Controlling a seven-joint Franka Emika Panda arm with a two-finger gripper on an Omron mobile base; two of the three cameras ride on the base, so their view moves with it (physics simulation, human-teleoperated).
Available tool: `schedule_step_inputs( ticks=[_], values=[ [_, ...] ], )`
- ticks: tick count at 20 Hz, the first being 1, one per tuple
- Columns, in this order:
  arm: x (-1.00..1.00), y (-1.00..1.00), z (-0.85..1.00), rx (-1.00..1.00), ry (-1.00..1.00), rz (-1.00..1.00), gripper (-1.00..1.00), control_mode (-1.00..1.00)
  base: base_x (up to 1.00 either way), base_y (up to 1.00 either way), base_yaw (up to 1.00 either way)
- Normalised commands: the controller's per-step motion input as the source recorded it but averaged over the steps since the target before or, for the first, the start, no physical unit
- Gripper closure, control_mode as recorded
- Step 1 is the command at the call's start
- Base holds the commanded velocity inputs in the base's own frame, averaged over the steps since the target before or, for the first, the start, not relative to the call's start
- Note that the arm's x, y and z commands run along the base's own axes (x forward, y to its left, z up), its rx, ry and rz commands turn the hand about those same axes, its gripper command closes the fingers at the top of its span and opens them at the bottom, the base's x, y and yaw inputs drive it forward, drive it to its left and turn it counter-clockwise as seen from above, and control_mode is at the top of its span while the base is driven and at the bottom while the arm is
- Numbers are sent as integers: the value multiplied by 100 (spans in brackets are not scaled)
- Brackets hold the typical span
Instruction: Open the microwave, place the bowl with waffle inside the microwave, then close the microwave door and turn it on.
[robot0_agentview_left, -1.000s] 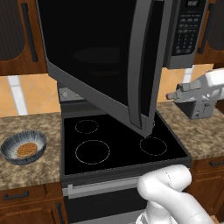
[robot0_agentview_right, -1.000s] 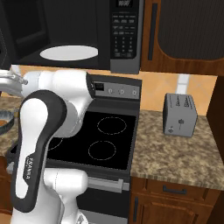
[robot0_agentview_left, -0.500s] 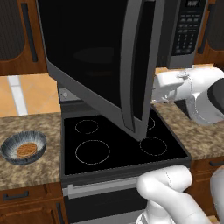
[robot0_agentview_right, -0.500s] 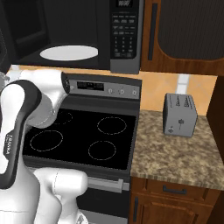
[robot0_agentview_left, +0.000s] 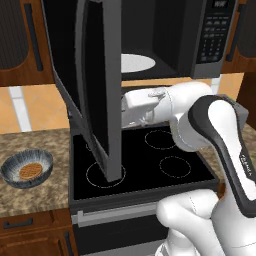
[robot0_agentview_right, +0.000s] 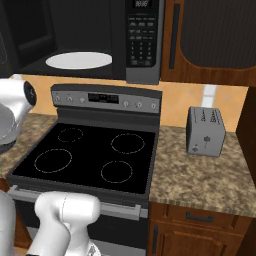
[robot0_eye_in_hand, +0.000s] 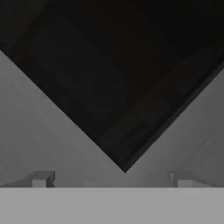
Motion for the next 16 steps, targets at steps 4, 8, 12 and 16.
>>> schedule_step_inputs(
  ticks=[4, 8, 12, 16],
  values=[
    [31, 87, -10, -6, 10, -13, -100, -100, 0, 0, 0],
    [50, 28, -8, -2, 12, -20, -100, -100, 0, 0, 0],
    [62, -43, -25, -9, 41, -18, -100, -100, 0, 0, 0],
    [86, -55, -80, -37, 55, -17, -100, -100, 0, 0, 0]
  ],
)
